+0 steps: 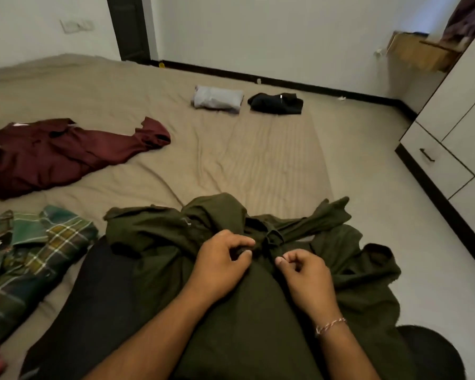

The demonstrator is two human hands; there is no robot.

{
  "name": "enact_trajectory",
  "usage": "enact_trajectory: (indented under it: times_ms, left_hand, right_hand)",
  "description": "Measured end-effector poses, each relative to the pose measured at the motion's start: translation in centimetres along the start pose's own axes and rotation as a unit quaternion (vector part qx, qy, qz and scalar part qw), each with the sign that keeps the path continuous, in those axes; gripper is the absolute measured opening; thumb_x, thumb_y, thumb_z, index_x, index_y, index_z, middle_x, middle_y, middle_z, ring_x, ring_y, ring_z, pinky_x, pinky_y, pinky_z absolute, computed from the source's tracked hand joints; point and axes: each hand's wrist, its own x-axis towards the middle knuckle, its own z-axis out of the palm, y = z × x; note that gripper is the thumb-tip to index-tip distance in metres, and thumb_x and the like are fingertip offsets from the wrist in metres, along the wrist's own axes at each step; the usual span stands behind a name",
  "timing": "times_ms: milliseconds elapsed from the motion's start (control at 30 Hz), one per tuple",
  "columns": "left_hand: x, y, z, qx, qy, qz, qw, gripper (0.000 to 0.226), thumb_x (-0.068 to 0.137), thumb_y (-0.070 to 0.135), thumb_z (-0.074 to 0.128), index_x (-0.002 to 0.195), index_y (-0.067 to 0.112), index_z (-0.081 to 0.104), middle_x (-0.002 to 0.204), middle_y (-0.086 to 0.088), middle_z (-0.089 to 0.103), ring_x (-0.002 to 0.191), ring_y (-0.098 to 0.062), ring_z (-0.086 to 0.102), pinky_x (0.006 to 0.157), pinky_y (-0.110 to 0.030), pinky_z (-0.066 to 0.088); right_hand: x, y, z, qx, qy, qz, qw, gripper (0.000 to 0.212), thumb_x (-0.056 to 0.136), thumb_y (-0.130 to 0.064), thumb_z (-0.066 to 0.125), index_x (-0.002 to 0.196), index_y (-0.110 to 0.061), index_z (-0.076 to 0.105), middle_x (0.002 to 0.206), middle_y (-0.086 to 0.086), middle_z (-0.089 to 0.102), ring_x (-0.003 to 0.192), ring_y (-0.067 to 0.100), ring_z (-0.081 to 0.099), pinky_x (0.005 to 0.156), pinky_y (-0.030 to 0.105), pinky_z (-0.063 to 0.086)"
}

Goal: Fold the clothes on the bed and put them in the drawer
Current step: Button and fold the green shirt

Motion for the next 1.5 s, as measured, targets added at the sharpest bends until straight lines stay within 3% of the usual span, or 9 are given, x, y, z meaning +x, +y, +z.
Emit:
enact_trajectory:
  times_ms: [133,233,400,567,833,1033,1200,1400,1500]
  left_hand:
    - [-2.5,0.4,1.0,-0.096,0.010,-0.017,0.995,0.021,0.100,0.014,0.064,0.110,0.024,0.080,0.102,0.014,0.071,0.100,0.006,0.065,0.091,-0.011,0.047]
    - [-2.8,0.3,1.2,-0.089,0.023,-0.013,0.996,0.025,0.096,0.010,0.068,0.107,0.029,0.079,0.100,0.015,0.071,0.099,0.005,0.065,0.086,-0.006,0.043]
    - [-2.2,0.8,1.5,-0.117,0.022,-0.033,0.992,0.022,0.087,0.012,0.080,0.095,0.033,0.078,0.091,0.012,0.072,0.086,0.000,0.068,0.076,-0.009,0.049]
    - [-2.2,0.7,1.9,-0.114,-0.016,-0.014,0.993,0.028,0.091,0.010,0.075,0.112,0.029,0.079,0.103,0.016,0.071,0.097,0.004,0.067,0.086,-0.011,0.051]
    - [-2.4,0.7,1.4,-0.183,0.040,-0.063,0.980,0.026,0.086,0.004,0.079,0.097,0.028,0.077,0.084,0.002,0.073,0.076,-0.005,0.068,0.072,-0.017,0.054]
    - [-2.5,1.2,1.3,-0.171,0.069,-0.049,0.982,0.019,0.088,0.006,0.078,0.098,0.022,0.080,0.092,0.010,0.076,0.089,0.001,0.070,0.076,-0.009,0.051]
    - [-2.4,0.9,1.4,-0.209,0.049,-0.049,0.975,0.020,0.087,0.003,0.078,0.095,0.021,0.079,0.087,0.007,0.077,0.079,-0.009,0.071,0.071,-0.016,0.054]
    - [-2.4,0.8,1.7,-0.178,0.120,-0.058,0.975,0.023,0.085,0.001,0.078,0.088,0.023,0.073,0.075,0.005,0.071,0.065,-0.002,0.062,0.062,-0.013,0.051]
    - [-2.4,0.7,1.8,-0.195,0.110,-0.048,0.973,0.023,0.084,0.002,0.079,0.088,0.024,0.073,0.076,0.004,0.071,0.064,-0.001,0.062,0.062,-0.015,0.051]
  right_hand:
    - [-1.7,-1.0,0.0,0.168,-0.002,0.040,0.985,0.023,0.094,-0.025,0.075,0.075,-0.012,0.071,0.073,0.004,0.073,0.067,0.012,0.066,0.067,0.031,0.053]
    - [-2.9,-1.6,1.2,0.243,0.000,0.057,0.968,0.006,0.091,-0.012,0.077,0.086,-0.011,0.075,0.081,0.002,0.077,0.077,0.009,0.072,0.071,0.024,0.055]
    - [-3.3,-2.0,3.2,0.233,0.018,0.062,0.970,0.011,0.085,-0.010,0.082,0.080,-0.014,0.073,0.075,-0.003,0.074,0.064,0.003,0.066,0.060,0.016,0.052]
    - [-2.9,-2.1,3.4,0.298,0.053,0.076,0.950,0.009,0.086,-0.003,0.079,0.084,-0.009,0.073,0.079,0.003,0.075,0.074,0.011,0.071,0.067,0.023,0.058]
    - [-3.5,-2.2,3.7,0.320,0.062,0.047,0.944,0.011,0.086,-0.001,0.080,0.088,-0.011,0.075,0.083,0.000,0.077,0.079,0.013,0.075,0.069,0.022,0.060]
    - [-3.3,-2.0,4.1,0.326,0.065,0.040,0.942,0.015,0.085,-0.001,0.080,0.089,-0.015,0.076,0.086,-0.001,0.078,0.081,0.014,0.075,0.073,0.025,0.060]
    - [-3.2,-1.8,4.4,0.330,0.063,0.031,0.941,0.016,0.085,0.001,0.079,0.090,-0.014,0.077,0.086,-0.001,0.078,0.082,0.015,0.074,0.074,0.026,0.061]
    - [-3.4,-2.2,4.0,0.347,0.090,0.010,0.933,0.018,0.085,0.002,0.079,0.089,-0.015,0.076,0.085,-0.007,0.077,0.077,0.003,0.071,0.071,0.017,0.057]
    - [-3.5,-2.3,4.1,0.348,0.094,0.001,0.933,0.021,0.085,0.004,0.078,0.091,-0.016,0.076,0.084,-0.007,0.077,0.080,0.001,0.071,0.074,0.016,0.057]
